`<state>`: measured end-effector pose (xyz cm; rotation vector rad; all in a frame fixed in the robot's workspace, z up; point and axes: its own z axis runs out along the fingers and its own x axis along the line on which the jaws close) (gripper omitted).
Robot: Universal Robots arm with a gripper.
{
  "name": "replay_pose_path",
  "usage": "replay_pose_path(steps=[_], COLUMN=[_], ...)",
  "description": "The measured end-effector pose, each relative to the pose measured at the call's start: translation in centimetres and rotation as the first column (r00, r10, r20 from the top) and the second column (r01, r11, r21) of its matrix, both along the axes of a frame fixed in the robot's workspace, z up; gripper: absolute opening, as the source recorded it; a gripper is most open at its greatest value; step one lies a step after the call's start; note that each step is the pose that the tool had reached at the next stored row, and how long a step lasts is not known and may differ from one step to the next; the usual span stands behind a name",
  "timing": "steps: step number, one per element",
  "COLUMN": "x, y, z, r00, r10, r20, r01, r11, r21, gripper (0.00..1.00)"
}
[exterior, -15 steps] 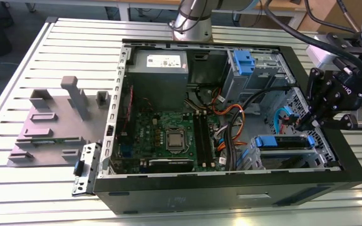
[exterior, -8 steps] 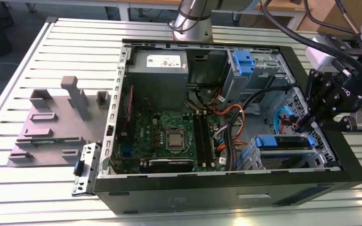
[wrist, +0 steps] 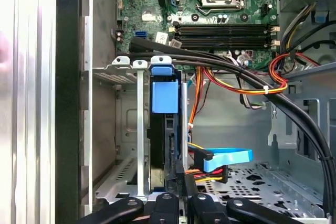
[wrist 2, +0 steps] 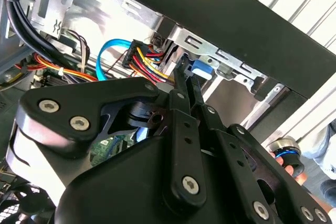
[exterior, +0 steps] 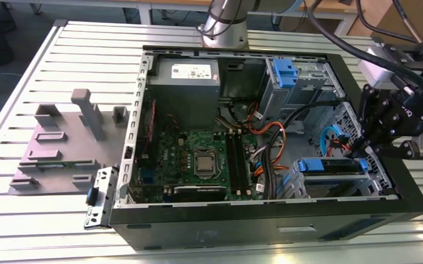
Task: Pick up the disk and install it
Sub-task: 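Insert the first disk wire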
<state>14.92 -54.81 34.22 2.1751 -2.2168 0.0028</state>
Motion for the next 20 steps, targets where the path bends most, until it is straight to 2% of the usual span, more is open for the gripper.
replay_pose_path(steps=[5,13,20], x=[0.0,0.0,-0.08], y=[-0.34,-0.36,-0.45], z=[-0.14,-0.63,-0.68], r00=[1.0,1.0,1.0], r10=[0.0,0.0,0.0], r20=[0.0,0.0,0.0001], r01=[0.0,0.0,0.0], r11=[1.0,1.0,1.0], r21=[0.0001,-0.0002,0.0001], gripper=[0.16,0.16,0.16])
